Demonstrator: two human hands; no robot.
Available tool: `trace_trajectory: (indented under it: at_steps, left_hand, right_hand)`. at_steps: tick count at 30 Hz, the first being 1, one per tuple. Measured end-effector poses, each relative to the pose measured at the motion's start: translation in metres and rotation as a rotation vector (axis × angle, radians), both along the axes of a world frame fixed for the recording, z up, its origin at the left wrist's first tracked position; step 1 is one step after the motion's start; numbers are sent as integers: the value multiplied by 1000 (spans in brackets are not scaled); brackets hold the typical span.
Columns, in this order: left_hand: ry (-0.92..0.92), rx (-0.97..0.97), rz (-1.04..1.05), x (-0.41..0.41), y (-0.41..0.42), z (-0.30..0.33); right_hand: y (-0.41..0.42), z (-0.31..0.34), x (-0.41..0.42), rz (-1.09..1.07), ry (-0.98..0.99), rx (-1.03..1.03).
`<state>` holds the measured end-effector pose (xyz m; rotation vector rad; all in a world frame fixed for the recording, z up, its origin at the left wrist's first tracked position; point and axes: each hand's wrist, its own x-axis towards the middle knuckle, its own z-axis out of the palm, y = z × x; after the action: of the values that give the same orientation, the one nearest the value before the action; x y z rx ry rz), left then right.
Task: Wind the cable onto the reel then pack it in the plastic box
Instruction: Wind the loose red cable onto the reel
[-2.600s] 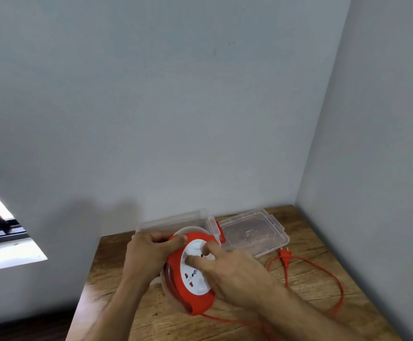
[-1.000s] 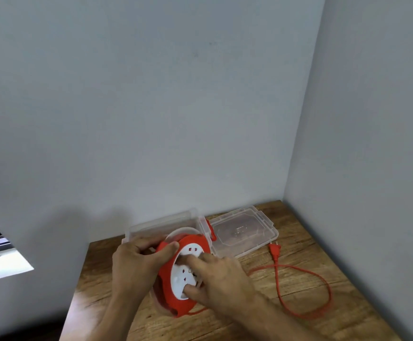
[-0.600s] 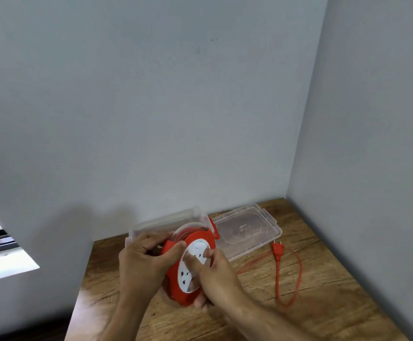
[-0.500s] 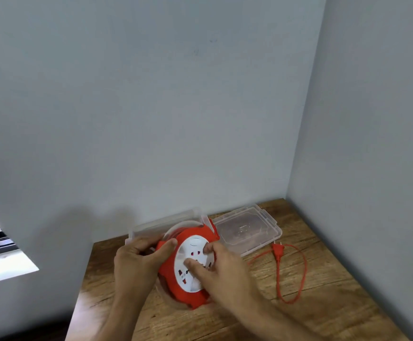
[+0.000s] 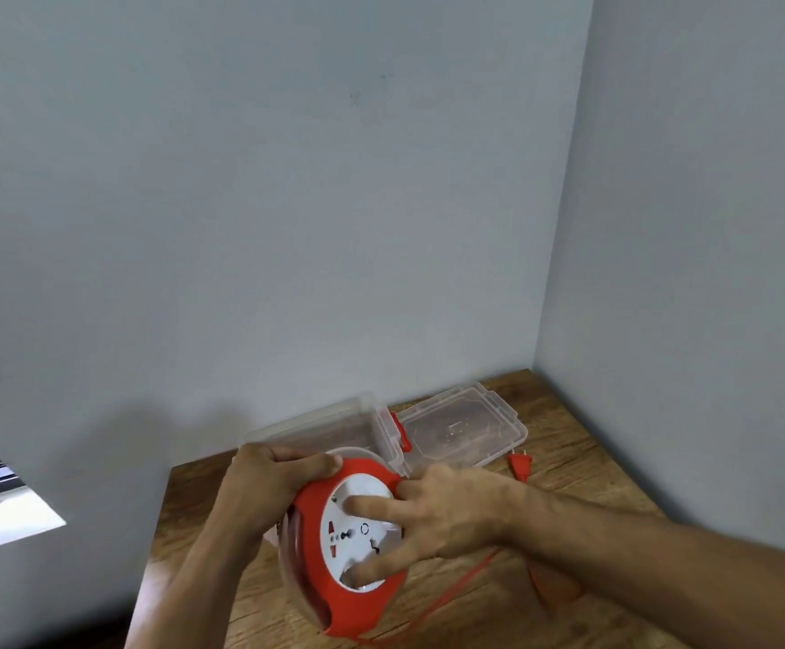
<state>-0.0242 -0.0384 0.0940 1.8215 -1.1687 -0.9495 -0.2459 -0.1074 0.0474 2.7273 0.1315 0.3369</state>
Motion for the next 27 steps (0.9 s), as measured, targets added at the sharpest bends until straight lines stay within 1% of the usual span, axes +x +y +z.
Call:
trace_trajectory:
  at_steps: [3, 5, 7, 9, 11, 13, 17, 19, 20, 21, 22, 23, 24, 25, 26, 27]
  left_hand:
    - [-7, -12, -12, -2, -1, 2]
    - [-15, -36, -8, -2, 0, 1]
    - [-21, -68, 12, -1, 2, 0]
    - [7, -134, 74, 0, 3, 0]
    - [24, -232, 159, -1, 5, 0]
    - [8, -324, 194, -6, 8, -1]
    - [-15, -494, 196, -17, 12, -8]
    - [-57, -535, 172, -21, 14, -13]
    - [-77, -544, 159, -21, 14, -16]
    - [-80, -546, 158, -19, 14, -18]
    - [-65, -537, 172, -15, 14, -20]
    - [-28, -520, 196, -11, 13, -23]
    - [24, -496, 225, -7, 12, -25]
    - [81, -471, 251, -3, 11, -26]
    - [127, -446, 271, 0, 10, -26]
    - [153, -420, 279, 2, 9, -25]
  right_hand:
    - [2, -2, 9, -37, 58, -22]
    - [3, -7, 13, -52, 37, -47]
    - [3, -11, 16, -82, 2, -25]
    - [4, -11, 19, -218, -65, 36]
    - [12, -13, 27, -415, -202, 131]
    - [23, -17, 40, -597, -352, 332]
    - [46, -16, 59, -933, -748, 963]
    - [60, -18, 70, -1015, -890, 1292]
    - [61, -20, 73, -1017, -941, 1454]
    - [62, -20, 74, -1010, -951, 1559]
    - [61, -17, 71, -1003, -901, 1576]
    - [59, -12, 64, -992, -809, 1471]
    - [55, -8, 54, -984, -694, 1255]
    - [51, -6, 44, -958, -605, 973]
    - [45, -3, 33, -871, -567, 705]
    - [40, -1, 25, -748, -523, 512]
